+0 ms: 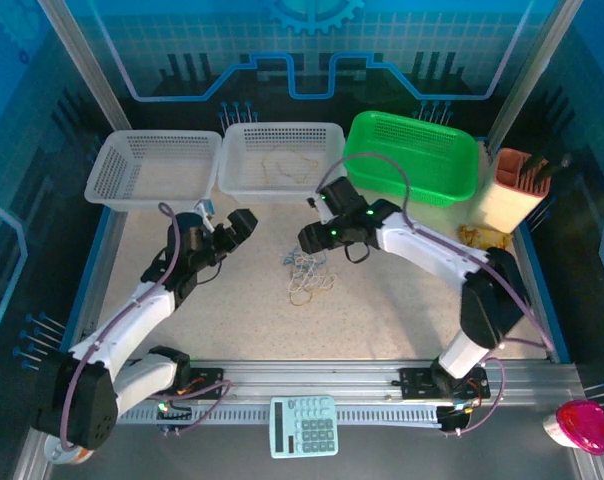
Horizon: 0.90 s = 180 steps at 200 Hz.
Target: Untangle the cables
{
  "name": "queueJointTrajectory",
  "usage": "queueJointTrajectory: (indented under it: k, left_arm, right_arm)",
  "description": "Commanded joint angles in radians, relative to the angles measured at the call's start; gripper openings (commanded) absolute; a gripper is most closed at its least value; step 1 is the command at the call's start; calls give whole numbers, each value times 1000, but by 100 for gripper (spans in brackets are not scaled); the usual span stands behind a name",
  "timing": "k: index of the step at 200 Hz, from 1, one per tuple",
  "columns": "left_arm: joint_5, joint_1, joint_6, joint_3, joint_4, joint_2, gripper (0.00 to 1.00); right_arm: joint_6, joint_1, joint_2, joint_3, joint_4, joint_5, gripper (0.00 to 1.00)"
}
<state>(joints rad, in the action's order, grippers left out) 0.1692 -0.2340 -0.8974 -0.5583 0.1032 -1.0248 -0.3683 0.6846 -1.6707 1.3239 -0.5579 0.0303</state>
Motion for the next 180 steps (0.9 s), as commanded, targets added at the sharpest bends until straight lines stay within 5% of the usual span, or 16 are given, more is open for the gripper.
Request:
queueJointTrajectory:
  k: [1,41,126,167,180]
  left_arm:
    - [-58,-7,-64,56,4,73,99]
    - [-100,-5,-82,96,-34,149,99]
    - [-66,-5,-91,87,0,141,99]
    - [-53,-5,-86,86,-2,132,99]
    - [-47,-5,-83,84,-3,131,99]
  right_arm:
    - [52,34,-108,104,-83,-36,61]
    - [100,70,-241,220,-132,-153,58]
    - [106,82,-326,265,-121,-146,46]
    - [106,82,-321,253,-106,-147,26]
    - [106,81,-293,234,-97,-155,12]
